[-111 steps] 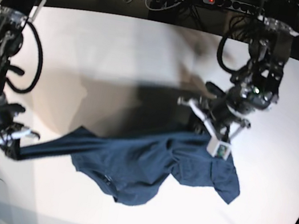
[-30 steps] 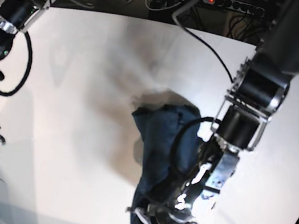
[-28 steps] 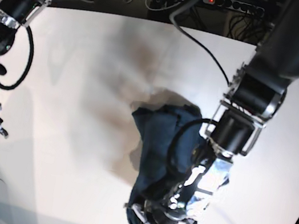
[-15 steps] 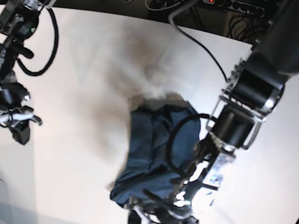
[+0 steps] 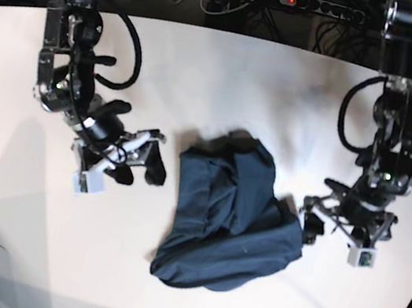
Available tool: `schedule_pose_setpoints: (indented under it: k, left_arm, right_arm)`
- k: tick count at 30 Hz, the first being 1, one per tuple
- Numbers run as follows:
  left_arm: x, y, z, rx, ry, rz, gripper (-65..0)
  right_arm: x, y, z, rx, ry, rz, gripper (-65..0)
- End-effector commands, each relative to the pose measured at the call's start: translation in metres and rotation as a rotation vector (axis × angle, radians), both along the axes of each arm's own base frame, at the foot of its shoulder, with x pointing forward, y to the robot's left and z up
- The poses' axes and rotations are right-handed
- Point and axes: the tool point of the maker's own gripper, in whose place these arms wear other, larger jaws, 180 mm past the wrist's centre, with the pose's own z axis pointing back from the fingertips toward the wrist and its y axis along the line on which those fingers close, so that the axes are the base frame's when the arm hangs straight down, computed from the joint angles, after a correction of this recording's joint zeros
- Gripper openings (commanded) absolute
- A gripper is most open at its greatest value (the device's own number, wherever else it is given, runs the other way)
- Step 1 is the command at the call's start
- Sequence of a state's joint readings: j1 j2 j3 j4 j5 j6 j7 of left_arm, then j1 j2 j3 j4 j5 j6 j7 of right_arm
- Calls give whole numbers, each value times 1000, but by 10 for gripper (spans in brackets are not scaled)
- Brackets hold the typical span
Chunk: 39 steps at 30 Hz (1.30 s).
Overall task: Layout the t-shirt on the table in an organized manner, then fold the t-shirt properly
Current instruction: 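Open both grippers and raise them off the t-shirt, then grasp the t-shirt edge with the right gripper and drag it outward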
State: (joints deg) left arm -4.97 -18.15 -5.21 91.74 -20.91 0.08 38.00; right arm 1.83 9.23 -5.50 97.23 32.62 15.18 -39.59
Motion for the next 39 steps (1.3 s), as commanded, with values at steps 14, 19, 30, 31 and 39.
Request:
schedule_pose_setpoints:
  k: [14, 19, 30, 31, 39]
  left_arm:
    - [-47, 51, -4, 44, 13, 106, -111]
    - [-62, 44, -8, 46, 25, 90, -112]
    - [-76, 55, -15, 27, 39, 145, -112]
    - [-77, 58, -15, 21, 40, 158, -112]
    - [-77, 60, -15, 16, 37, 170, -112]
  right_arm:
    - [-17, 46, -26, -172, -45, 113, -235]
    - [-14, 56, -43, -276, -94, 127, -235]
    - [-9, 55, -50, -324, -131, 123, -235]
    - [-8, 55, -50, -327, -133, 123, -235]
    - [4, 63, -44, -312, -143, 119, -237]
